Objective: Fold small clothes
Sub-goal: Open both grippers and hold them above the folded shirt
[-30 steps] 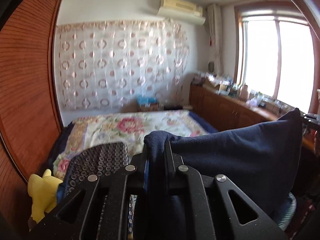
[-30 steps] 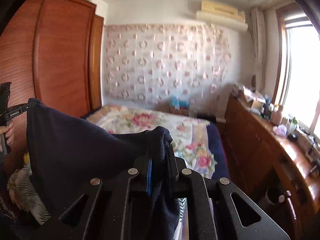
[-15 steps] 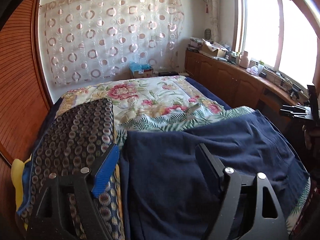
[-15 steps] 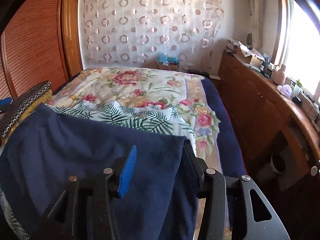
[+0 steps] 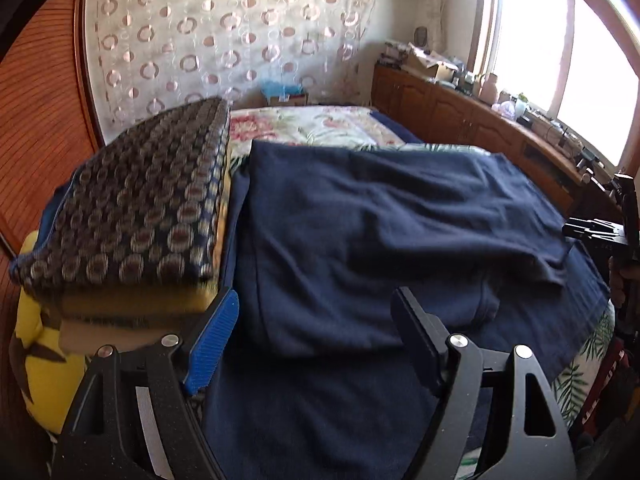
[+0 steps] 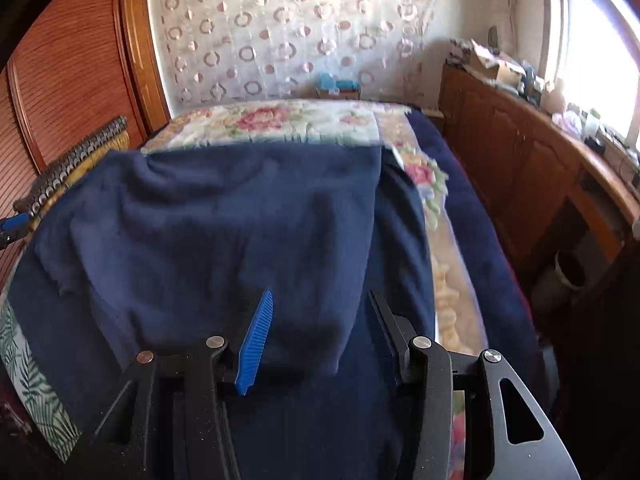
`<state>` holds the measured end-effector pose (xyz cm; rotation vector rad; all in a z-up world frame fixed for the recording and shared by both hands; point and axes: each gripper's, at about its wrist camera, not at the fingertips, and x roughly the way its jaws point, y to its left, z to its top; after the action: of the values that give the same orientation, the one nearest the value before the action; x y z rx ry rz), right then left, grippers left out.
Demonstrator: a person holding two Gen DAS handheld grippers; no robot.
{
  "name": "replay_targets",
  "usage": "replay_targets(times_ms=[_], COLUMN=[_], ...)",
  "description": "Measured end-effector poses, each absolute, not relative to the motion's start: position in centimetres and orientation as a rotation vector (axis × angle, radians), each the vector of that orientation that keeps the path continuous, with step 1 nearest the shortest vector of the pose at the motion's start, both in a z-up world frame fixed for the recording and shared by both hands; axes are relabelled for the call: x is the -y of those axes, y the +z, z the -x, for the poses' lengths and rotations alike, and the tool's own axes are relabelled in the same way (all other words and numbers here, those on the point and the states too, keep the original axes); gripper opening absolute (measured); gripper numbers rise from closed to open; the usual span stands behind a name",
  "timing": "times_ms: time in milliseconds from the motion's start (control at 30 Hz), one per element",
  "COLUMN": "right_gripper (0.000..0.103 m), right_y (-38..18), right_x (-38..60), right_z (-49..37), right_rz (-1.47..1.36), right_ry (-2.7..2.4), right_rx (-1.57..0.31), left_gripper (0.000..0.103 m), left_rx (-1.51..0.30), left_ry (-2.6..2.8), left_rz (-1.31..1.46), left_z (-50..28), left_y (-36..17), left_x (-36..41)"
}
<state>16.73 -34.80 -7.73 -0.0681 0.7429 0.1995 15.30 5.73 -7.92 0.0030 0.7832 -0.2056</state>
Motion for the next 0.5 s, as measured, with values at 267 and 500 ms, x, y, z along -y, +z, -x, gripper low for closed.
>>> replay_targets(times_ms=[267,500], right_gripper=[0.050,0.053], right_y=[-7.7,-8.2], right_x=[35.8,35.3], right_z=[-17.5,-18.4], right_rz=[0.042,0.078], right_ry=[0.173,0.166], right_rx=[-0.775,-0.775], left_gripper=[0.079,0.068], left_rx=[-0.819,-0.846], left_ry=[-0.173,-0.179], left_rz=[0.007,0.022], left_z=[-14.9,-15.5], left_y=[-9.6,-10.6], left_x=[-6.7,-6.5])
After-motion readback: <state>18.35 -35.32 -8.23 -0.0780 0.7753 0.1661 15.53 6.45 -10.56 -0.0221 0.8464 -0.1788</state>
